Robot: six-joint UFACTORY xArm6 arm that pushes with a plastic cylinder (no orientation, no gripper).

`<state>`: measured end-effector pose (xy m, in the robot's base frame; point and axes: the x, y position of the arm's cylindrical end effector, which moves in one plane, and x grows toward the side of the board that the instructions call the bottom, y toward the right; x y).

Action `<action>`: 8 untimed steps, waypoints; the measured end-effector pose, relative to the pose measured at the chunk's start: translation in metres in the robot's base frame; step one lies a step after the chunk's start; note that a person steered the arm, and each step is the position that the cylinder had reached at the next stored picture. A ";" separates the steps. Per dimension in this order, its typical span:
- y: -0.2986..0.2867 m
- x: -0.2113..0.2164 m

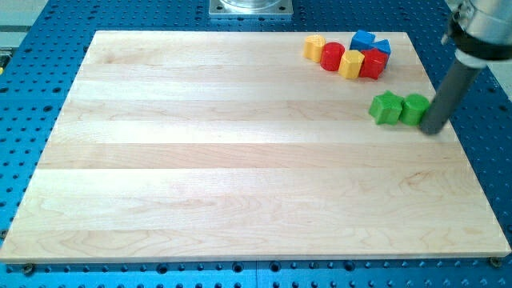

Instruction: Push the red circle to the left of the hexagon

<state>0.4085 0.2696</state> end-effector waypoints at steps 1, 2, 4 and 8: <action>0.000 -0.058; -0.002 -0.091; -0.085 -0.107; -0.123 -0.180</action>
<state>0.2289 0.1471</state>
